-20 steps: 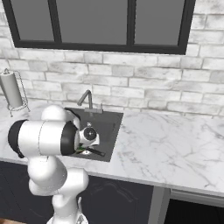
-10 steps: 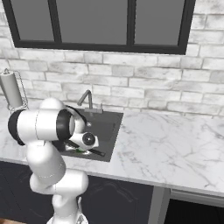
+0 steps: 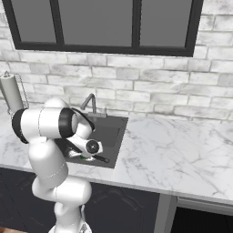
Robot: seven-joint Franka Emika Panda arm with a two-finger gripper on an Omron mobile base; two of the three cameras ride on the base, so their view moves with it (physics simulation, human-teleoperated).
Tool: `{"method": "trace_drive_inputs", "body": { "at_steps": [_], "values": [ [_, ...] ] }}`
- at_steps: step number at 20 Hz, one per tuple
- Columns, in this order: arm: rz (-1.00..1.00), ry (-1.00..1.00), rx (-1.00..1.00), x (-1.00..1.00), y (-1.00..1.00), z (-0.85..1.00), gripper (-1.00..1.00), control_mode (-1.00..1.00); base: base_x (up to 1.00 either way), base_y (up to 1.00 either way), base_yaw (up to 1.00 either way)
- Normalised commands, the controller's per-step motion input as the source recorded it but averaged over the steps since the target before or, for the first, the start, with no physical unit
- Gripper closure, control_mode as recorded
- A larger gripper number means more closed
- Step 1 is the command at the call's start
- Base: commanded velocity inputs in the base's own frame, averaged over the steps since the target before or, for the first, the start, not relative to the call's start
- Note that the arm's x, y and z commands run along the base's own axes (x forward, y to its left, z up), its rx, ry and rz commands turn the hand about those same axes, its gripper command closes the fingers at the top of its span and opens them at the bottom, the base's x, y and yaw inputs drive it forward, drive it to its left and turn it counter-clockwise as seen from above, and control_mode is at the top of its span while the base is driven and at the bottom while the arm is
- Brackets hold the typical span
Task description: Pick the pan and sponge and place them into the sink. Then turn on the water.
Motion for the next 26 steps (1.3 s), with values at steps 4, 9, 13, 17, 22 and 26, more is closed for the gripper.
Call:
{"method": "trace_drive_inputs", "body": {
  "at_steps": [4,9,13,17,22,26],
  "values": [
    [0.0,0.03,0.0,0.33,0.0,0.01,1.0,-1.0,0.0,0.0,0.0],
    [0.0,0.05,-0.04,0.32,0.02,-0.05,1.0,-1.0,0.0,0.0,0.0],
    [0.01,0.01,-0.04,0.23,0.0,-0.18,1.0,-1.0,0.0,0.0,0.0],
    [0.02,-0.01,-0.01,0.19,0.0,-0.22,1.0,-1.0,0.0,0.0,0.0],
    [0.03,-0.03,0.0,0.11,0.0,-0.28,1.0,-1.0,0.0,0.0,0.0],
    [0.04,-0.04,-0.01,0.11,0.0,-0.28,1.0,-1.0,0.0,0.0,0.0]
  ]
}}
